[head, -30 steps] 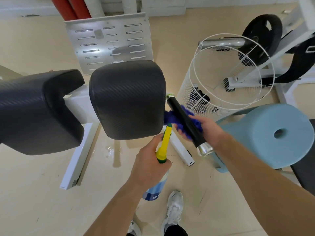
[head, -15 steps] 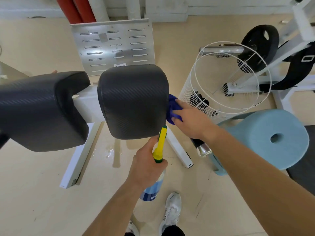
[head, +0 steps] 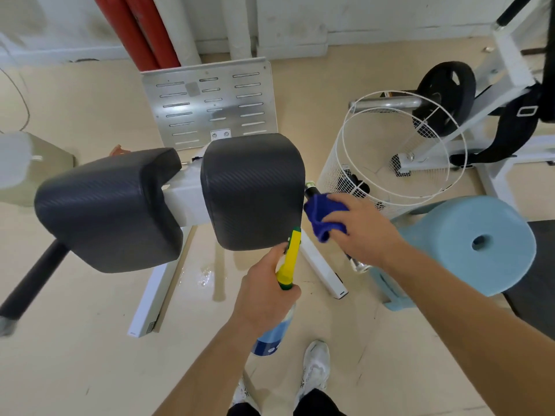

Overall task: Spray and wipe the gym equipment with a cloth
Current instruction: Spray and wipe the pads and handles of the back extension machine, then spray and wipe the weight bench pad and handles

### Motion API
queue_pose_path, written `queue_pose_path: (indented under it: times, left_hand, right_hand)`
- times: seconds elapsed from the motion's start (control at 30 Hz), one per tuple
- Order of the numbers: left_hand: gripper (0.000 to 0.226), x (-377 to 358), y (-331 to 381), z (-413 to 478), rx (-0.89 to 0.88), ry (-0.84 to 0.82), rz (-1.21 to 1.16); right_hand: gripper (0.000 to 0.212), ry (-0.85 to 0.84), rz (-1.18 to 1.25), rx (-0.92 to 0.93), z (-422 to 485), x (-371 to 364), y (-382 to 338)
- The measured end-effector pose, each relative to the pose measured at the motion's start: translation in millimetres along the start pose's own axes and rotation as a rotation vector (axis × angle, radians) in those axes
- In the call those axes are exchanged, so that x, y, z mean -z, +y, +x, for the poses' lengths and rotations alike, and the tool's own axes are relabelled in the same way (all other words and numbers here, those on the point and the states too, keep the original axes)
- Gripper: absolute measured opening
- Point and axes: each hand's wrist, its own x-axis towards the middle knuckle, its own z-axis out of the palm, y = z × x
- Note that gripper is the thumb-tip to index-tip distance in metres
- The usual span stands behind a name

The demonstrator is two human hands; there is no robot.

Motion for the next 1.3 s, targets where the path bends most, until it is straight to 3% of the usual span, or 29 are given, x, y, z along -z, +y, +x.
queue_pose_path:
  times: [0.1, 0.3, 0.37, 0.47, 0.6, 0.77, 0.9, 1.0, 1.3]
  left_hand:
    - [0.058, 6, 11, -8, 0.004, -0.005, 0.03]
    - [0.06, 27, 45, -48, 0.005, -0.025, 0.077]
    - [0.063, 32, 58, -61, 0.001, -0.042, 0.094]
    - [0.062, 44, 88, -76, -0.027, -0.052, 0.103]
    - [0.051, 68, 144, -92, -0.104, -0.028, 0.098]
    - [0.046, 95, 213, -102, -0.201, 0.012, 0.114]
    - [0.044, 102, 261, -105, -0.29, -0.04, 0.13]
    - [0.047, 98, 300, -112, -0.372, -0.082, 0.166]
    - [0.052, 2, 409, -112, -0.461, -0.102, 0.113]
  right_hand:
    - [0.033, -0.101, -0.286, 0.0, -1, -34, -17]
    - [0.029, -0.27, -0.654, -0.036, -61, -25, -57]
    - [0.023, -0.333, -0.489, -0.14, -73, -3, -73]
    - [0.029, -0.3, 0.026, -0.371, -81, 43, -86]
    - [0.025, -0.102, 0.787, -0.582, -111, 107, -74]
    - [0.009, 0.097, 1.3, -0.666, -166, 195, -65]
    - [0.028, 0.277, 1.453, -0.678, -209, 242, -54]
    - [0.04, 0.361, 1.385, -0.668, -238, 268, -47]
    - [0.049, 0.463, 1.306, -0.824, -314, 309, 63]
